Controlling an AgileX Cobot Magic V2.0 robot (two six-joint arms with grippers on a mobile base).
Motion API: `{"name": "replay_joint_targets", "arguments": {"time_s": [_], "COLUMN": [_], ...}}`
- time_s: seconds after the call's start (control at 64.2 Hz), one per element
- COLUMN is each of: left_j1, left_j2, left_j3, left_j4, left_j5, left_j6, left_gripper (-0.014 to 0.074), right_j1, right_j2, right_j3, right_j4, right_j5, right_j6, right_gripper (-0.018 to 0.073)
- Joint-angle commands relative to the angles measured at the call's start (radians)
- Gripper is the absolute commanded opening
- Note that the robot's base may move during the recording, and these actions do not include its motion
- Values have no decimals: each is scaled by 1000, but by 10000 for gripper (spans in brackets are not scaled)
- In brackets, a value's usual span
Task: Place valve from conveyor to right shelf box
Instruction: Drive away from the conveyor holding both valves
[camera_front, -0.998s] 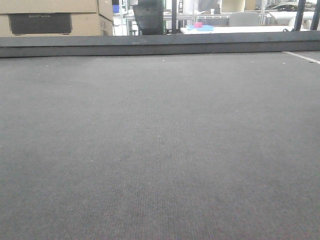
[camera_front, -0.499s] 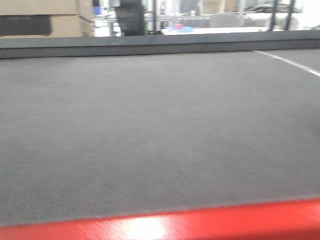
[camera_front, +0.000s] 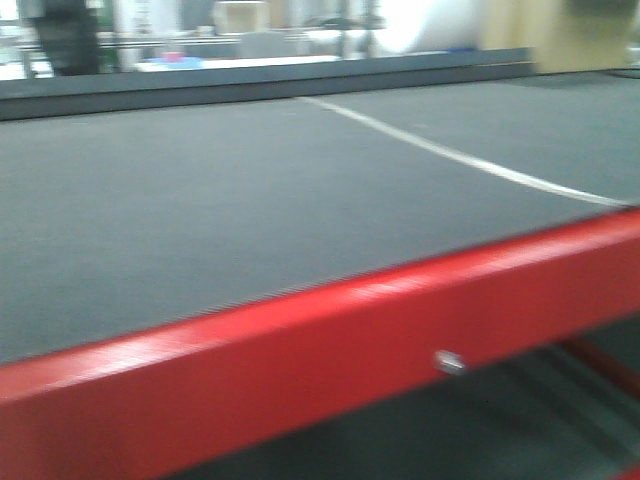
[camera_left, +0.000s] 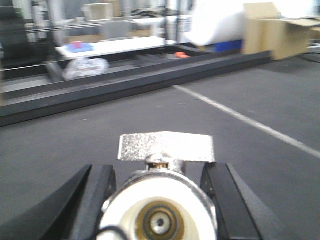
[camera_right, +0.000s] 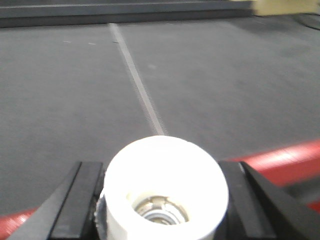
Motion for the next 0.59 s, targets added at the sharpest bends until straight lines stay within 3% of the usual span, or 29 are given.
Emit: {"name": "replay_joint_targets", "arguments": {"time_s": [0.0, 0.577], "left_j1": [-5, -5], "left_j2": [-3, -3], "left_j3": [-6, -6], "left_j4": [-9, -9], "left_j5": [-46, -46], "left_j6": [-7, -7], "left_gripper": [-111, -111], "right_j1": [0, 0], "right_j2": [-10, -10], "right_j3": [-7, -7], "right_j4": [-6, -6], "right_j5": [-74, -74], "right_j6": [-4, -4], "right_gripper": [-155, -155]}}
